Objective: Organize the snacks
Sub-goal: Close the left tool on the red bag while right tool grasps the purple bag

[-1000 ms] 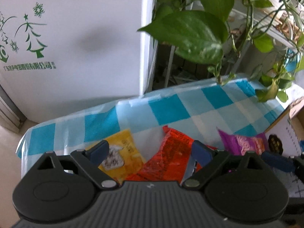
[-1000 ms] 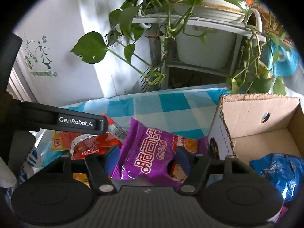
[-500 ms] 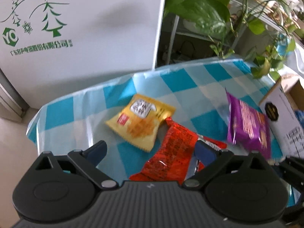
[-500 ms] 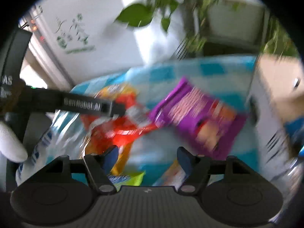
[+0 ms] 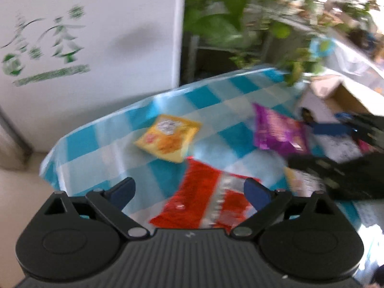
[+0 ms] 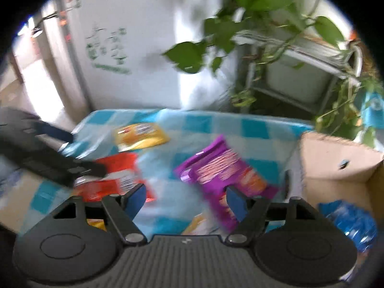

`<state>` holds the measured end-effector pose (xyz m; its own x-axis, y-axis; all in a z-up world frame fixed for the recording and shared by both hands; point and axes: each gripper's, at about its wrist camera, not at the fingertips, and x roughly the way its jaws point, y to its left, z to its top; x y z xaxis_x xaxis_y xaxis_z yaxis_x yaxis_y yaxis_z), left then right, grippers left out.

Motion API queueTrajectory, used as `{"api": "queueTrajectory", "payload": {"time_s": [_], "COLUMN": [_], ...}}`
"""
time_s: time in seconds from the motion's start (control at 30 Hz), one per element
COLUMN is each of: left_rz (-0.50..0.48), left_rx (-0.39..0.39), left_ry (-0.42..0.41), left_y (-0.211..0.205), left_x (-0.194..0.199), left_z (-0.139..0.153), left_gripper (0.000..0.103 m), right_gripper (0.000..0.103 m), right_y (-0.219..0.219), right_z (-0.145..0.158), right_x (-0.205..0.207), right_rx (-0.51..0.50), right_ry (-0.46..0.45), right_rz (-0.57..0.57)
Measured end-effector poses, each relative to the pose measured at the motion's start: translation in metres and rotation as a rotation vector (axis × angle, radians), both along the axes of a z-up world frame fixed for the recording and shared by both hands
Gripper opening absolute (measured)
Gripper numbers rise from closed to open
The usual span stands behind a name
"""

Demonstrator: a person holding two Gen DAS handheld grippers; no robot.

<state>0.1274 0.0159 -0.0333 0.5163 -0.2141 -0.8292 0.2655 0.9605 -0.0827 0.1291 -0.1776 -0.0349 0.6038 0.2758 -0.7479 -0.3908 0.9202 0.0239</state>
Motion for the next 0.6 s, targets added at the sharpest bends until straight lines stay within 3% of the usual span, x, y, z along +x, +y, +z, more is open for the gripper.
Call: {"api": "queueTrajectory", "payload": {"time_s": [0.17,0.33,0.6], "left_rz": [-0.147,-0.281,-0.282], "left_rx": [0.006,0.102,0.14], "left_ry": [0.0,-0.003,0.031], "left_y": [-0.016,-0.035,-0.038], "left_x": [-0.003,-0.012,0.001], "left_z": [-0.003,-0.016,-0.032], "left_gripper": [0.096,0.096,0.096], "right_gripper": [0.082,0.09,0.096], "right_y": [-0.002,0.003,0.003], "right_z": [-0.012,-0.019,-0.036], "right_x": [0.014,0.027,0.048], "right_rx": [-0.029,-0.03,-0.026], "right_ry": [-0.013,-0.008,0.028], "right_rz": [0.027,0.053,0.013]}}
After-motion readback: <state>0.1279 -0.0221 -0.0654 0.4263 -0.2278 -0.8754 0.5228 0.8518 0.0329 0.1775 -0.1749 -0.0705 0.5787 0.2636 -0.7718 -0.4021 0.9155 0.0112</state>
